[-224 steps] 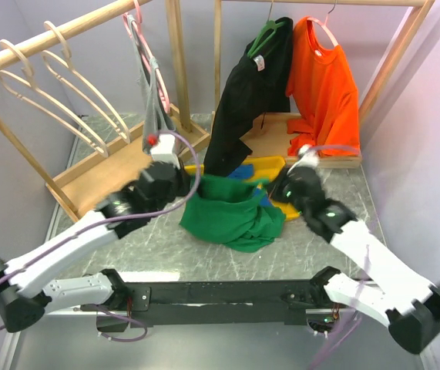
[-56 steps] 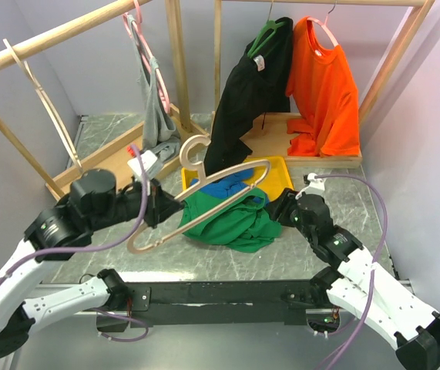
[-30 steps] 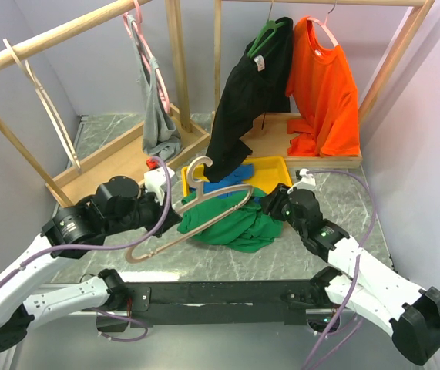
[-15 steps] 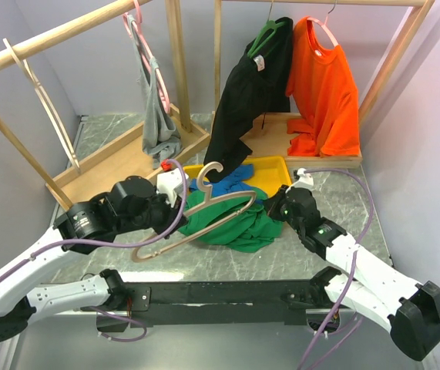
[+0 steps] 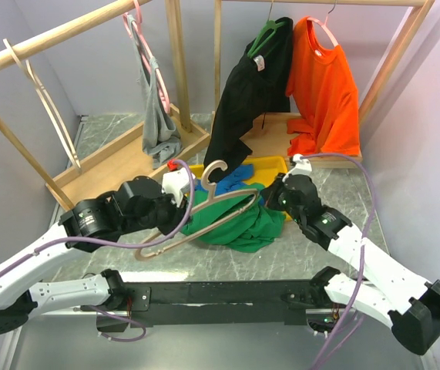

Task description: Place the tank top on the hanger

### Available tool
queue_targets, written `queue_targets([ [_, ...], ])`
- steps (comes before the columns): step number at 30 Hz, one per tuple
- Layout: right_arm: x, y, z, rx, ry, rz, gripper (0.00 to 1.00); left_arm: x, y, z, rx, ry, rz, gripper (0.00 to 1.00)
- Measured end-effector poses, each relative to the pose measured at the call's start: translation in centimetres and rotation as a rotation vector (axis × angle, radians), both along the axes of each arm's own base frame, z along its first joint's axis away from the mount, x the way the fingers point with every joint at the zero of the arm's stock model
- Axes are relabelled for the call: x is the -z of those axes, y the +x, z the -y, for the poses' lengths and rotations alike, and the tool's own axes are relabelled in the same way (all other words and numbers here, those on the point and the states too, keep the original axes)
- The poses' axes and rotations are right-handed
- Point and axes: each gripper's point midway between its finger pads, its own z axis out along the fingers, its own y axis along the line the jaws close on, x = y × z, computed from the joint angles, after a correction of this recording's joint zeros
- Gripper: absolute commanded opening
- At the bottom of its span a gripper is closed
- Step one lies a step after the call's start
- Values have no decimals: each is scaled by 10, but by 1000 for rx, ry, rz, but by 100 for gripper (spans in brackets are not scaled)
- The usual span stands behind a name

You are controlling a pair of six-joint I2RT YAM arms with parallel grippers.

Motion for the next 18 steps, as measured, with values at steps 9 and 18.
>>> queue_targets([
  [9, 5, -14, -15, -67, -116, -42, 0, -26, 10, -3, -31, 5, 60, 1],
  [18, -38, 1, -8, -24, -171, 9, 0, -16, 3, 10, 25, 2, 47, 1],
])
